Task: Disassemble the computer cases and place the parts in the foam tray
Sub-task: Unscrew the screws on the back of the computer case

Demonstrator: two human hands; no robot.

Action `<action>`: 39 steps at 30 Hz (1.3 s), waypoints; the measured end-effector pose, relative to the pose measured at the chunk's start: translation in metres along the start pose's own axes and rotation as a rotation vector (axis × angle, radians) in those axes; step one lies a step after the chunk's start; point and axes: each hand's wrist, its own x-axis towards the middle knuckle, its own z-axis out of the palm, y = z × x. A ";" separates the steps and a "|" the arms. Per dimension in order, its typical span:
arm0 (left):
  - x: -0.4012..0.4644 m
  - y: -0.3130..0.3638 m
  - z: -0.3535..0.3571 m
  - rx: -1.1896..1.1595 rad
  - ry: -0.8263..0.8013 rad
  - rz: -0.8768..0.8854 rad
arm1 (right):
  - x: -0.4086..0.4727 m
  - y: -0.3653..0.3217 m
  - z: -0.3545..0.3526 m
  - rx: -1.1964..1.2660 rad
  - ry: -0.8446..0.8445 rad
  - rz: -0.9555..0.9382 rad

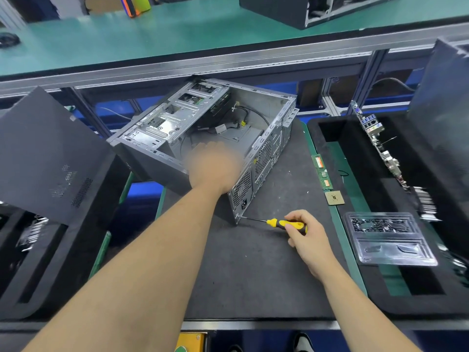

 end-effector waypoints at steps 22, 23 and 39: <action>0.001 0.004 -0.005 0.127 -0.090 -0.139 | 0.007 0.000 0.004 0.277 -0.012 0.286; 0.001 0.004 -0.006 0.127 -0.087 -0.139 | 0.008 0.002 0.004 0.259 -0.011 0.333; 0.003 0.003 -0.007 0.113 -0.045 -0.150 | 0.007 0.011 0.004 0.224 -0.064 0.383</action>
